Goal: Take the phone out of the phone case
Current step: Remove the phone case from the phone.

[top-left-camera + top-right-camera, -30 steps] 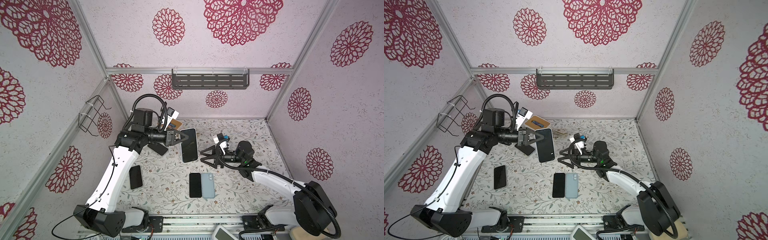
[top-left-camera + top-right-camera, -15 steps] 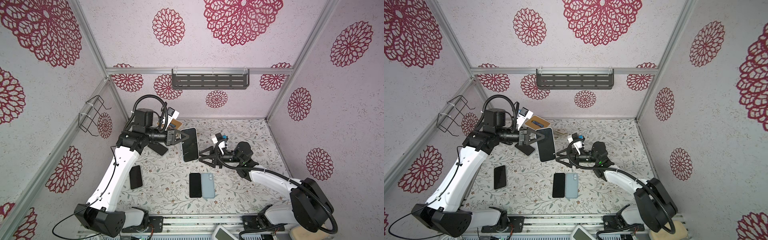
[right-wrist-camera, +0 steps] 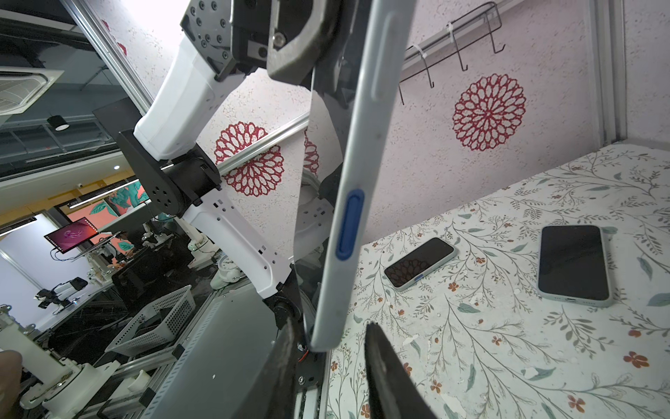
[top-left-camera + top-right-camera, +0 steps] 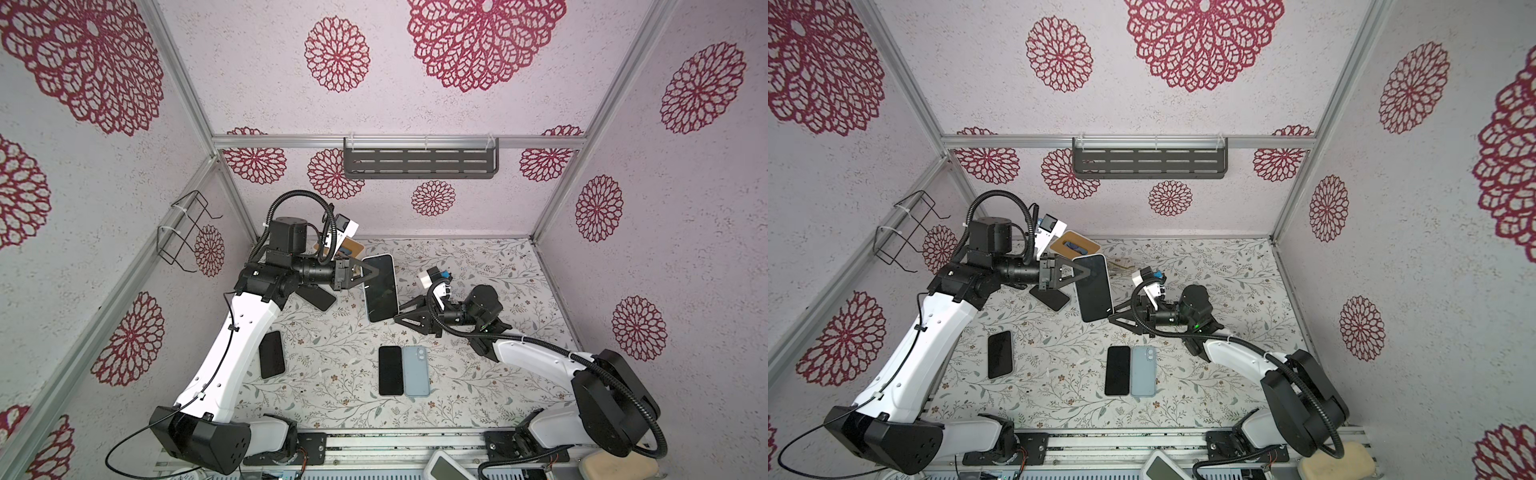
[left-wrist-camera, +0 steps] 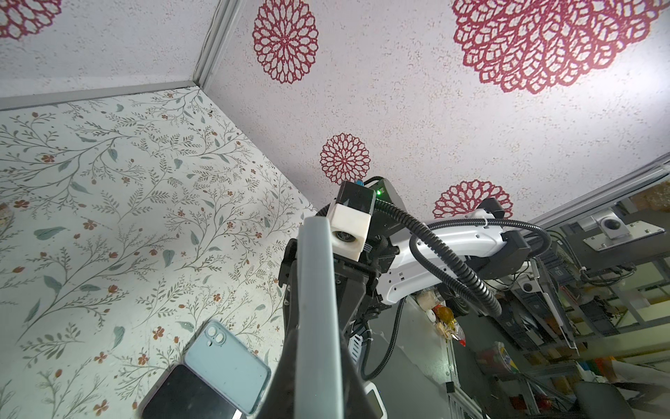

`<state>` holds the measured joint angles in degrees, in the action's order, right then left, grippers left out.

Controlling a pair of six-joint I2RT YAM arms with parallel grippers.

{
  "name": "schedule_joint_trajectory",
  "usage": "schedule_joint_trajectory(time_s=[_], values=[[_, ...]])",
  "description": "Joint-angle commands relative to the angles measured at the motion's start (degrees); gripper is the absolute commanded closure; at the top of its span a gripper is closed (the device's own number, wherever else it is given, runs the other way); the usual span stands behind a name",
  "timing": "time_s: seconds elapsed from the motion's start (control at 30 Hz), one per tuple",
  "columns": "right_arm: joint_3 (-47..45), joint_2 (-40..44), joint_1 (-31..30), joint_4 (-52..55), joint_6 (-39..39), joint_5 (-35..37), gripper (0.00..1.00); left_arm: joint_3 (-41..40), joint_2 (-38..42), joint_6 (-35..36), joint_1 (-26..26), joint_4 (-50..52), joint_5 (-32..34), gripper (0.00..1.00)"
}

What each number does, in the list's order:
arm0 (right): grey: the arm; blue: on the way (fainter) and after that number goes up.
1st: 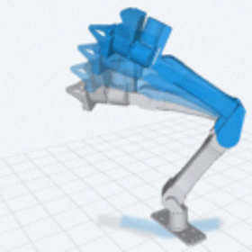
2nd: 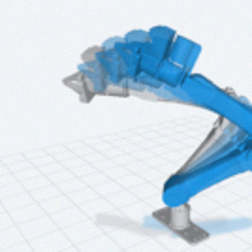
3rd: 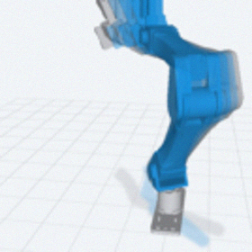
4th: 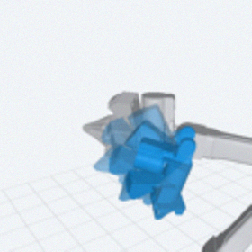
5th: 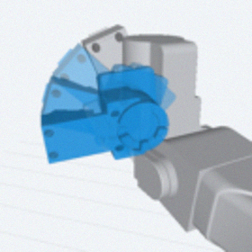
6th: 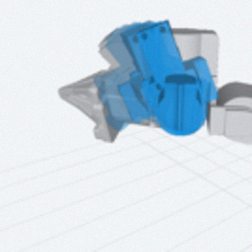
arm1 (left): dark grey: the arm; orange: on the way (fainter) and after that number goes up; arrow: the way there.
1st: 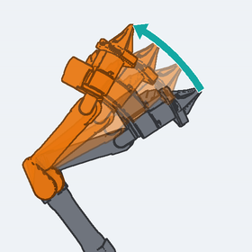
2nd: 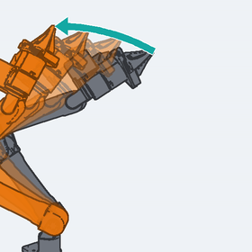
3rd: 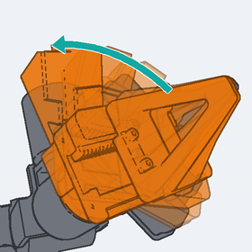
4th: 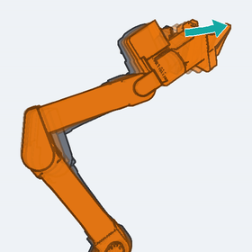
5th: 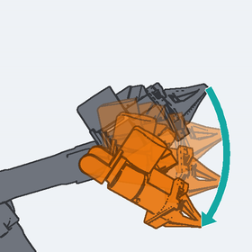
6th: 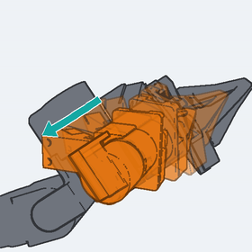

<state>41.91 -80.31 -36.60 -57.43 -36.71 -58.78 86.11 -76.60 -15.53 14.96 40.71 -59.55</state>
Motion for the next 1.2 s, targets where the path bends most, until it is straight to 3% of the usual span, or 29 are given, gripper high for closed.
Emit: schedule_joint_trajectory(time_s=[0.0,0.43,0.63,0.87,1.0,1.17], values=[[2.38,0.17,-0.31,-4.43,-0.89,-1.04,0.69,-0.15,0.04,-0.10,-0.20,-3.25,-2.24,1.00],[1.76,-0.74,-0.48,-7.56,-2.10,-2.08,0.88,-1.95,-0.17,-4.12,-0.28,-7.84,-1.77,1.00],[0.85,-0.33,-0.67,-9.72,-1.99,-2.30,0.89,-5.30,-2.70,-18.46,-2.97,-20.05,0.83,1.00],[0.76,-0.62,-0.84,-14.30,-2.84,-2.39,0.90,-9.16,-6.85,-27.85,-3.64,-28.17,5.81,1.00],[1.48,-1.20,-0.82,-16.97,-3.80,-2.48,0.92,-13.41,-8.60,-36.37,-3.67,-39.27,5.59,1.00],[2.33,-2.49,-0.82,-22.88,-6.49,-2.31,0.93,-15.70,-10.14,-39.35,-2.77,-43.48,7.23,1.00]])
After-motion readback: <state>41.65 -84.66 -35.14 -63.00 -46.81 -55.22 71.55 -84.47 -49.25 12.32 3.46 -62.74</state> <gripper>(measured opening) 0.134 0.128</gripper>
